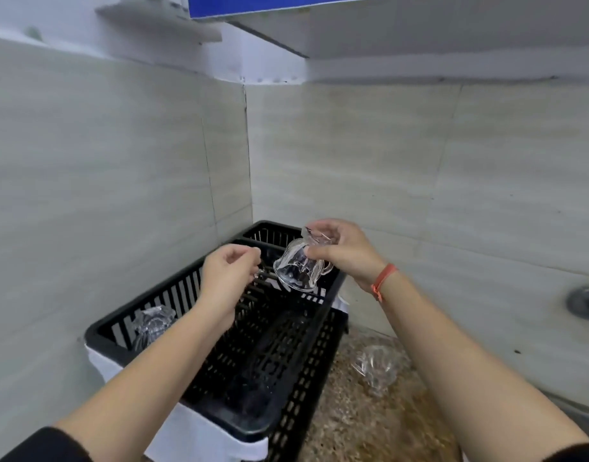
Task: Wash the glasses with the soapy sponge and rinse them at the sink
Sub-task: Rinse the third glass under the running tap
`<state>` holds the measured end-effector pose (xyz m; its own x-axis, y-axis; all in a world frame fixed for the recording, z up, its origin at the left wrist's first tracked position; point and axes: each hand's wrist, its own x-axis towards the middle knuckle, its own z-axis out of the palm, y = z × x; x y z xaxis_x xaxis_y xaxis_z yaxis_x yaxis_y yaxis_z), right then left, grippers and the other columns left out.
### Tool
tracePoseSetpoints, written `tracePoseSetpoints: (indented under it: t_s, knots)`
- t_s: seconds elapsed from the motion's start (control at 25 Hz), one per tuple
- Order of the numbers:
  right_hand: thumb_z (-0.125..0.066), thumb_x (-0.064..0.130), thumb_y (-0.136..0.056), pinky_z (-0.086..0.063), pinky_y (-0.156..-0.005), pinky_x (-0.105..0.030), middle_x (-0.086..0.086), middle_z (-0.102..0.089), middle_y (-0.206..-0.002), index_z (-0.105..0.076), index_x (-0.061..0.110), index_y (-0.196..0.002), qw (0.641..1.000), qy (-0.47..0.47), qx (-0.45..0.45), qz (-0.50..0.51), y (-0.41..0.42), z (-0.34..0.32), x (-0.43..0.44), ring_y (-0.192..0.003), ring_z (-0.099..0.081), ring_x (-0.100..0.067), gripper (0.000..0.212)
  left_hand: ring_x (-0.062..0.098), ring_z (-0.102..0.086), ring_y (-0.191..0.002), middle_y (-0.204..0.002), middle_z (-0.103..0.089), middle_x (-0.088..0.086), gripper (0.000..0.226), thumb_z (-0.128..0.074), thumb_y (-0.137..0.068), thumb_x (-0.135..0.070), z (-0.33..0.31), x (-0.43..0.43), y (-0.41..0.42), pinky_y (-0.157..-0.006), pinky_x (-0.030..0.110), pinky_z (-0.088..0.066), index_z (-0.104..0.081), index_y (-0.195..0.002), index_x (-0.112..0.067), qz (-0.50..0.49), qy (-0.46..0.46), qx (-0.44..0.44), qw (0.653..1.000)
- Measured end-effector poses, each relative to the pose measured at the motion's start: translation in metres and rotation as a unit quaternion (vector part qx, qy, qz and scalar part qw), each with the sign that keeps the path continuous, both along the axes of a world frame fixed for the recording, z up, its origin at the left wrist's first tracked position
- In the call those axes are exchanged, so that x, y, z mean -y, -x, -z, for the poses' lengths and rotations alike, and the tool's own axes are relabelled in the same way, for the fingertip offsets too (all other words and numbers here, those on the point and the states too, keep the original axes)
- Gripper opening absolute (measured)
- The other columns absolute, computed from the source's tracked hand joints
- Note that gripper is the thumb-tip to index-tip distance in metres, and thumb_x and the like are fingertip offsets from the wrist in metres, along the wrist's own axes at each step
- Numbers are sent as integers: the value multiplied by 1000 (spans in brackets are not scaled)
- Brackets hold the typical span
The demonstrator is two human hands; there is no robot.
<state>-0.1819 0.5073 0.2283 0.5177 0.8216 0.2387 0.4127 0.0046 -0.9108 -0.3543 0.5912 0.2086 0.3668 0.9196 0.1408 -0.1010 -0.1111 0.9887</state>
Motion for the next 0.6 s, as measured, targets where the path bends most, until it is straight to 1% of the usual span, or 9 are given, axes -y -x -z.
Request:
tracePoseSetpoints:
  t_s: [0.04,0.12,0.2,0.28,0.36,0.4,0.48,0.52,0.6]
  knots:
    - [-76,4,-74,-47,-101,-35,-4,-61,-124,-60,15,-117,1000,19,15,1,-4,2,-11,-113,-58,-16,47,16,-58,-77,-81,-64,5,12,-60,-90,-11,3,-8,-8,-75,28,-50,-64,-79,-14,0,13,3,1000]
    - [-74,5,-76,-46,-102,-38,-4,-59,-125,-58,17,-118,997,61,49,-3,-10,7,-26,-117,-56,-19,46,16,-59,-79,-82,-65,4,11,-60,-90,-12,8,-15,-23,-81,34,-51,-64,-80,-14,1,29,0,1000]
    - [-72,6,-78,-47,-99,-37,-4,-57,-126,-56,15,-121,991,105,80,-6,-16,14,-39,-115,-56,-20,46,17,-62,-83,-87,-67,4,8,-61,-89,-15,17,-24,-38,-87,37,-52,-66,-83,-14,4,38,-15,999]
    - [-70,6,-79,-48,-98,-37,-3,-55,-127,-55,16,-123,984,140,107,-13,-23,22,-47,-113,-56,-19,48,18,-63,-85,-90,-67,4,6,-62,-88,-16,23,-31,-51,-89,39,-53,-67,-86,-13,0,46,-24,999]
    - [-68,7,-79,-50,-92,-34,0,-54,-120,-56,21,-121,976,169,136,-34,-31,29,-52,-108,-55,-17,46,17,-63,-87,-92,-66,4,5,-63,-87,-16,28,-38,-62,-89,40,-53,-67,-88,-14,1,48,-33,998]
    - [-68,7,-79,-49,-87,-31,1,-53,-116,-57,22,-119,969,183,157,-43,-33,31,-52,-105,-55,-17,44,18,-63,-89,-92,-66,3,5,-63,-86,-16,31,-41,-65,-89,40,-53,-67,-88,-14,2,46,-40,998]
    - [-68,10,-81,-46,-79,-26,-1,-50,-117,-56,23,-120,955,217,196,-52,-35,36,-51,-103,-56,-20,44,19,-64,-92,-92,-66,3,4,-64,-86,-16,34,-46,-69,-89,40,-53,-68,-87,-16,3,39,-48,998]
    - [-69,12,-81,-45,-77,-25,-3,-50,-119,-55,23,-122,946,234,217,-56,-35,38,-50,-103,-56,-21,45,20,-64,-92,-92,-66,3,4,-63,-86,-15,35,-48,-71,-89,41,-53,-68,-86,-16,2,37,-50,998]
    - [-72,18,-79,-43,-82,-26,-5,-49,-119,-53,24,-124,919,262,286,-70,-33,43,-49,-104,-54,-20,49,19,-64,-91,-91,-66,3,6,-63,-85,-14,38,-50,-72,-89,41,-53,-68,-85,-17,-2,34,-55,998]
